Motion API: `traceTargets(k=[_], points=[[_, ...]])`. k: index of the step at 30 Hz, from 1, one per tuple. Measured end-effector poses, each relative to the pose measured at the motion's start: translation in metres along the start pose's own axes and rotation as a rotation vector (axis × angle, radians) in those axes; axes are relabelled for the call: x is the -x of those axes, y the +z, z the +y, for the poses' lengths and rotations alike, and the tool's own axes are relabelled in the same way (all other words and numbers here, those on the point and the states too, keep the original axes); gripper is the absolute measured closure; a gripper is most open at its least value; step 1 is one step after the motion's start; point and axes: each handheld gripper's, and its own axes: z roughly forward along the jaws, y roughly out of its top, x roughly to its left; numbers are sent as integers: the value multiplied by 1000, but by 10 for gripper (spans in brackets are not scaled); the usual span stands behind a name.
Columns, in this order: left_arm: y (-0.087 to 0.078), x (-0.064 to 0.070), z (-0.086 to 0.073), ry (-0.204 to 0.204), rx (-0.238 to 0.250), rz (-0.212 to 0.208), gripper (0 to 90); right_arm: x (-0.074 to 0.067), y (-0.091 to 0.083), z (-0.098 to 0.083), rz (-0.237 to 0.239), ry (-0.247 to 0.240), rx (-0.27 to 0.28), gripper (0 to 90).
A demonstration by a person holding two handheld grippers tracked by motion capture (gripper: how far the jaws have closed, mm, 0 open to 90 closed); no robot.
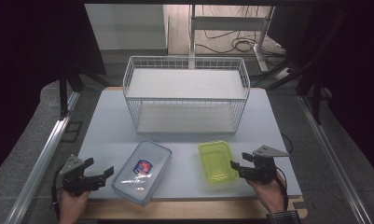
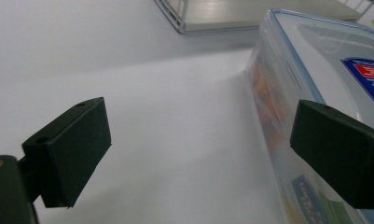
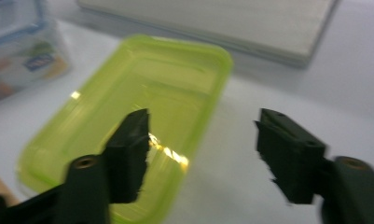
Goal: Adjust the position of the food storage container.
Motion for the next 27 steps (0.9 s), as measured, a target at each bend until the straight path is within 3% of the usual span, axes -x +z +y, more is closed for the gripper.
traceTargets(k=[1, 2, 5, 6, 8, 9, 12, 19, 27], points=[[0, 0, 0, 0, 0, 0, 45, 0, 0, 0, 0, 0, 0, 445], [0, -1, 0, -5, 3, -2, 45, -7, 0, 4, 30, -36, 7, 514], [0, -4, 0, -24, 15, -25, 45, -15, 2, 8, 52, -62, -9, 623], [0, -4, 0, -24, 15, -25, 46, -15, 2, 8, 52, -62, -9, 623], [0, -5, -1, -29, 20, -32, 46, -23, 5, 11, 91, -85, -32, 738], [0, -5, -1, -29, 20, -32, 47, -23, 5, 11, 91, -85, -32, 738], [0, -4, -1, -25, 18, -31, 45, -36, 10, 15, 113, -136, -63, 855], [2, -2, -1, -4, 2, -23, 40, -54, 21, 19, 169, -148, -63, 892], [-2, -6, -1, -35, 32, -9, 33, -79, 32, 19, 200, -197, -109, 889]])
